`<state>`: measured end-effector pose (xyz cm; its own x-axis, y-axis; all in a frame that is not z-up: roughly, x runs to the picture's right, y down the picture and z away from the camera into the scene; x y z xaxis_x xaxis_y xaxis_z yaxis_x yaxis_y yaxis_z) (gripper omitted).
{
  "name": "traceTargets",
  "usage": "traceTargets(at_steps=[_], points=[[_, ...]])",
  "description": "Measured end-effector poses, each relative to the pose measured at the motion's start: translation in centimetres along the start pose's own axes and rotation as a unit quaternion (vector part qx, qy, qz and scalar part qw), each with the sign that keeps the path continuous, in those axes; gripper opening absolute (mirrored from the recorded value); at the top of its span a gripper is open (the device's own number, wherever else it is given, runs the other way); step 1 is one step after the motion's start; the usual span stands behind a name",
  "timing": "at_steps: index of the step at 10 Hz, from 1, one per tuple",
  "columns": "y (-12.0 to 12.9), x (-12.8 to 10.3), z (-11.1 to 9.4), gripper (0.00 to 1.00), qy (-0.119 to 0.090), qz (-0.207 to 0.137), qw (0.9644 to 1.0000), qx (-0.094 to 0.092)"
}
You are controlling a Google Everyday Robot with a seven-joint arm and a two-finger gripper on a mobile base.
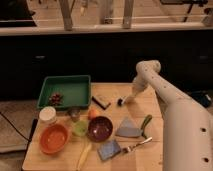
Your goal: Wipe table surface with brush
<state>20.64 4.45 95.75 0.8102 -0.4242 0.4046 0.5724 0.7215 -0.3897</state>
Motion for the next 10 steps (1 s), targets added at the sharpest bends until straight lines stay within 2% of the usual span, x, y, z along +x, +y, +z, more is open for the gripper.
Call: traceTargets(at_steps=[3,4,7,9,10], points=[[1.9,-3.3,-0.6,0.02,-0.021,-0.072,0.9972,-0.003],[2.9,-3.5,-0.8,0.02,-0.024,-0.083,0.9962,-0.006],[5.2,-1.7,-1.4,0.02,-0.019,-0.077,0.9968,-0.013],[7.1,1.0,-1.8,0.02,-0.008,-0.052,0.9985,-0.018],[7.2,2.0,-1.8,0.02,-0.001,-0.037,0.9992,-0.018]])
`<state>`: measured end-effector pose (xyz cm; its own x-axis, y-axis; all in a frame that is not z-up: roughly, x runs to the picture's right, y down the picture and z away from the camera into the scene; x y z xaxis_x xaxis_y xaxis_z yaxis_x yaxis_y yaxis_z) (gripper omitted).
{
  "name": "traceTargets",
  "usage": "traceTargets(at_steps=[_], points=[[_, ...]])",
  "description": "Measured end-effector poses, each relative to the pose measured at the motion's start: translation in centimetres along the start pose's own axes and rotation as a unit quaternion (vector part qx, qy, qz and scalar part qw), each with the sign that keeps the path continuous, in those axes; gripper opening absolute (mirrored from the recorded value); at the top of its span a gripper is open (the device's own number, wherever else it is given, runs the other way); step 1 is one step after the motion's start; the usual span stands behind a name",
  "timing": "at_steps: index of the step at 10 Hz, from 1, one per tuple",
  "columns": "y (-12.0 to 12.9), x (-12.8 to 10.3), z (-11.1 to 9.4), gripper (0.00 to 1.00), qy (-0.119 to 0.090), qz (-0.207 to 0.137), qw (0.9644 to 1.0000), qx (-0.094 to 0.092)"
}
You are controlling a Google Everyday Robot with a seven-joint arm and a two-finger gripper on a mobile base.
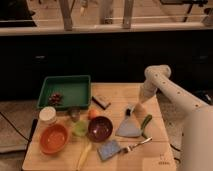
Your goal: Wipe table surface with brush
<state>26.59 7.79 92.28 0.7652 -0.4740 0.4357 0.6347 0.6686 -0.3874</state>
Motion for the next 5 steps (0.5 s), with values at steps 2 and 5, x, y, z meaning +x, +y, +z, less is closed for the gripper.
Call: traceTargets(at_steps=[2,5], points=[[-0.7,1.3,0.1,0.02,0.01,0.027,0.9996,0.003],[-3.1,2.3,0.7,0.02,0.009,0.051,0.9985,0.015]])
